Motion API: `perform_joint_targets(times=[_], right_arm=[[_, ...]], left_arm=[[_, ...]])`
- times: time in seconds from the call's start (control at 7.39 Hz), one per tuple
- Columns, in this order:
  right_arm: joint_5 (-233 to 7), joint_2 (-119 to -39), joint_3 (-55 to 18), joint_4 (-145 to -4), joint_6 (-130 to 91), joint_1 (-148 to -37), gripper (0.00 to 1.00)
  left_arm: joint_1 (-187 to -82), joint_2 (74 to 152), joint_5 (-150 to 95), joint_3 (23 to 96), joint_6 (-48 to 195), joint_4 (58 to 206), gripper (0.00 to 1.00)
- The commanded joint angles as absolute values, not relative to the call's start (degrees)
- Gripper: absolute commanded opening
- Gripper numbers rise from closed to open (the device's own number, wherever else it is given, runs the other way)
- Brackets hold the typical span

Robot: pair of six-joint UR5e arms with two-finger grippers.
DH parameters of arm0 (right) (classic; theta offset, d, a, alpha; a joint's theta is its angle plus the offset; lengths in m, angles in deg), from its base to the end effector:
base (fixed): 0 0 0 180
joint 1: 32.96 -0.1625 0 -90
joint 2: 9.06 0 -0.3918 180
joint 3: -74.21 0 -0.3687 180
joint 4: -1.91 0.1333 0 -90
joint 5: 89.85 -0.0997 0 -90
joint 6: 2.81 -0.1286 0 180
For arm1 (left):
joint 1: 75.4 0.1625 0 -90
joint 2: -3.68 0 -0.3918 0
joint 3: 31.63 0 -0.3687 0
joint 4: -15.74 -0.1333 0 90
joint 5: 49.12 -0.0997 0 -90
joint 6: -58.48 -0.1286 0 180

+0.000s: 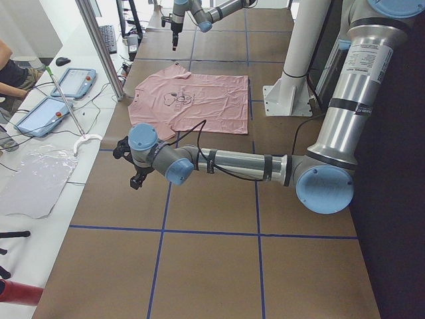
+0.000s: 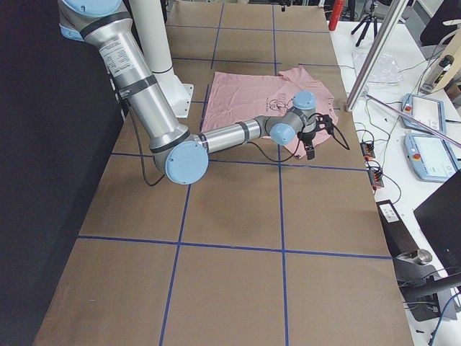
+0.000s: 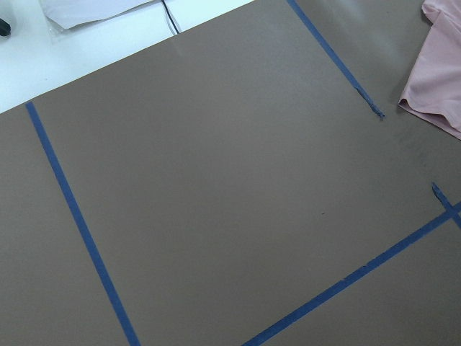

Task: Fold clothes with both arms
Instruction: 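Move the right gripper down to the sleeve nearest the right arm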

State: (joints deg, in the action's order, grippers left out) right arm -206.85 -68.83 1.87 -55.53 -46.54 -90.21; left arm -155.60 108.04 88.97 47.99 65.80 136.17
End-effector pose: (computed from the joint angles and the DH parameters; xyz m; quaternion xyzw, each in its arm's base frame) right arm -0.3204 -0.6365 0.4310 0.1596 -0.4003 -0.0033 0.9024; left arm 0.0644 -0.5935 0.5310 0.2092 0.4251 0.1394 0.8695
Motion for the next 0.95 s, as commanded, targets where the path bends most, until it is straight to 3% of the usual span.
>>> perform_joint_targets(times=[0.0, 0.81], right_arm=[[-204.65, -68.21, 4.96, -51.44, -48.95, -87.55, 1.00], [-203.41, -66.98, 8.21, -50.91, -49.30, -84.20, 1.00]], left_arm=[[-155.38, 108.01, 88.78, 48.26, 66.30, 136.67, 1.00], [-155.38, 108.09, 88.78, 48.18, 71.97, 139.83, 1.00]])
